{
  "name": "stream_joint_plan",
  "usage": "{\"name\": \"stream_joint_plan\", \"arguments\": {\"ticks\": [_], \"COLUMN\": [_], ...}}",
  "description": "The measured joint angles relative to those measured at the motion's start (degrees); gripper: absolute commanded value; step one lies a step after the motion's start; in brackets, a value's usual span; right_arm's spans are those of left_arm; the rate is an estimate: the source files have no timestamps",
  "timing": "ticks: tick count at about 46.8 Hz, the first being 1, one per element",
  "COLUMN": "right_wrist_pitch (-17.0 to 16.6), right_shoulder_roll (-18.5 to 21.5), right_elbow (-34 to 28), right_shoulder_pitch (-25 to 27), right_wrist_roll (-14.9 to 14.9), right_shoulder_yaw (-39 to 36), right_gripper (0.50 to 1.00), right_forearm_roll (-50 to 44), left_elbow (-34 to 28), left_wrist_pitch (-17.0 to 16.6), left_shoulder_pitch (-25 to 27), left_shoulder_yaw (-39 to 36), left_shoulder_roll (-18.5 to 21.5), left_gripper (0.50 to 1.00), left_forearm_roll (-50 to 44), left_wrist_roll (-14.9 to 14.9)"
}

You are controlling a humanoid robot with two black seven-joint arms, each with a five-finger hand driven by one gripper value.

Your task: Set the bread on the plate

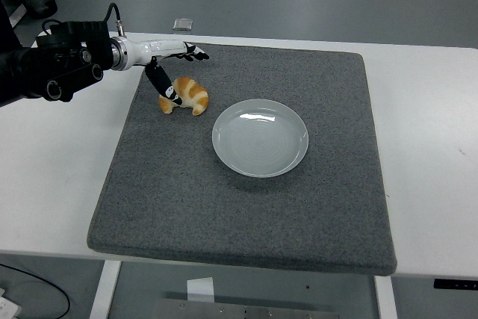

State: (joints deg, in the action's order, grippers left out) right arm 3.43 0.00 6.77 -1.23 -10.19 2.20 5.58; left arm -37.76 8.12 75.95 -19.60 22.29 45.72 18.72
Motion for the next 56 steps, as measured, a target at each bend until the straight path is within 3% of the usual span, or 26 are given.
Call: {"name": "stream_joint_plan", "arguments": {"ticks": [34, 56], "right_wrist_pitch": [0.0, 0.0], "right_shoulder_roll": [0.0, 0.0], "right_elbow": [0.0, 0.0], "right_shoulder_pitch": [0.0, 0.0], "right_wrist_roll": [0.0, 0.0], "right_shoulder_yaw": [0.0, 0.1], "right_gripper": [0.932, 0.932], "right_forearm_roll": [0.0, 0.0], "left_elbow": [1.4, 2.9], "left_wrist_pitch": [-1.3, -2.2], "left_shoulder_pitch": [-1.9, -2.6], "left_shoulder_yaw": [-0.3, -0.4], "left_shoulder_roll": [-3.2, -3.9], "left_gripper": [0.973, 0.857], "left_forearm_roll": [0.4, 3.8], "left_wrist_roll": [-0.2, -0.3]}}
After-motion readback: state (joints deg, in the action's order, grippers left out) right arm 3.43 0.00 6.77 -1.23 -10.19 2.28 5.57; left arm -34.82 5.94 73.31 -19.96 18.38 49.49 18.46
